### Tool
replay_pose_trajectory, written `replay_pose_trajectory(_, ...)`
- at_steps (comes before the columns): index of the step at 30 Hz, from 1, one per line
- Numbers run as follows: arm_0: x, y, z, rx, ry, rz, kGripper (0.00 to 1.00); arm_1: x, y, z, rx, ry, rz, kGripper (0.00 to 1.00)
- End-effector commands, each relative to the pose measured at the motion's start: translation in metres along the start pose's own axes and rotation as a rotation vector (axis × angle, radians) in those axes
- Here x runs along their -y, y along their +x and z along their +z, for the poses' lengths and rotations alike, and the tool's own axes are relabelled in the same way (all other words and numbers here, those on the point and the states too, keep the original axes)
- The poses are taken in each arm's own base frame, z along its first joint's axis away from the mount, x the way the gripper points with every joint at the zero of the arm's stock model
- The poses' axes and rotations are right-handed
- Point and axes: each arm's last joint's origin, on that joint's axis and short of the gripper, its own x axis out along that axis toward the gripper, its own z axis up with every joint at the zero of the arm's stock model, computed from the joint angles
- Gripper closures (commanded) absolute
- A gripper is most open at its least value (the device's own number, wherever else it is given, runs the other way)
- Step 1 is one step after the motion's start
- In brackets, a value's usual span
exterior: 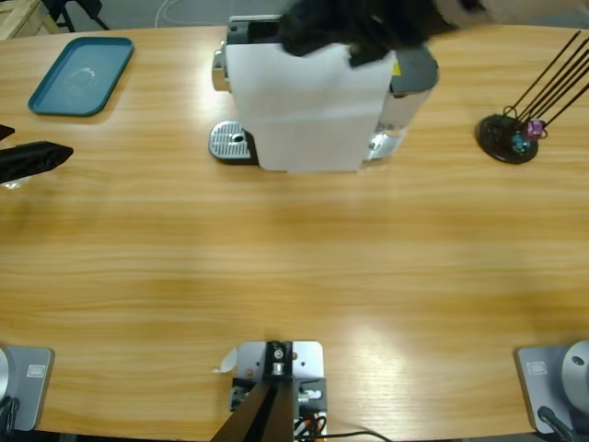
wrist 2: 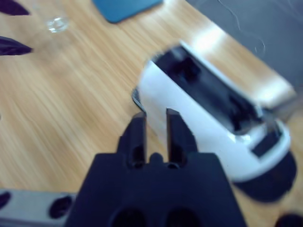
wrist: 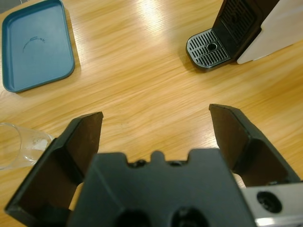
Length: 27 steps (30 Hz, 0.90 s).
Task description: Pour coffee
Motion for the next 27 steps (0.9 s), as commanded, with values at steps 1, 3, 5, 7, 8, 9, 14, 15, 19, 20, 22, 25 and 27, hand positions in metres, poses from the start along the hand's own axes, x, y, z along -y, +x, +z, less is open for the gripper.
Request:
replay_pose_trajectory(1,-0.001,-0.001,-0.008,-0.026,0.007,-0.01,0.027,0.023,-0.006,-0.022,0.132,0.408,-0.33,1.0)
replay_pose_trajectory(3,-0.001,-0.003,-0.006,-0.021,0.004,-0.011,0.027,0.029,0.006,-0.007,0.179,0.465,-0.385,1.0)
replay_pose_trajectory(5,-0.001,-0.005,-0.006,-0.022,0.004,-0.012,0.027,0.033,0.018,0.009,0.222,0.503,-0.394,1.0)
replay_pose_trajectory(7,-0.003,-0.009,-0.009,-0.023,0.003,-0.012,0.027,0.037,0.029,0.027,0.263,0.542,-0.392,1.0)
replay_pose_trajectory(8,-0.004,-0.011,-0.009,-0.023,0.003,-0.012,0.027,0.039,0.033,0.033,0.28,0.563,-0.384,1.0)
replay_pose_trajectory(9,-0.004,-0.012,-0.01,-0.024,0.003,-0.011,0.027,0.04,0.036,0.037,0.29,0.581,-0.367,1.0)
replay_pose_trajectory(14,-0.004,-0.01,-0.011,-0.036,0.004,-0.009,0.027,0.032,0.039,0.047,0.31,0.625,-0.26,1.0)
replay_pose_trajectory(15,-0.003,-0.009,-0.011,-0.038,0.004,-0.008,0.027,0.024,0.035,0.051,0.317,0.62,-0.224,1.0)
replay_pose_trajectory(19,-0.002,-0.006,-0.012,-0.047,0.003,-0.02,0.027,-0.006,0.039,0.05,0.291,0.582,-0.158,1.0)
replay_pose_trajectory(20,-0.002,-0.006,-0.012,-0.046,0.002,-0.02,0.027,-0.013,0.043,0.047,0.277,0.573,-0.148,1.0)
replay_pose_trajectory(22,-0.003,-0.007,-0.013,-0.045,0.002,-0.019,0.027,-0.024,0.052,0.042,0.25,0.555,-0.131,1.0)
replay_pose_trajectory(25,-0.003,-0.006,-0.014,-0.05,0.003,-0.019,0.027,-0.034,0.07,0.04,0.199,0.519,-0.133,1.0)
replay_pose_trajectory(27,-0.003,-0.006,-0.014,-0.053,0.004,-0.018,0.027,-0.036,0.079,0.038,0.162,0.494,-0.142,1.0)
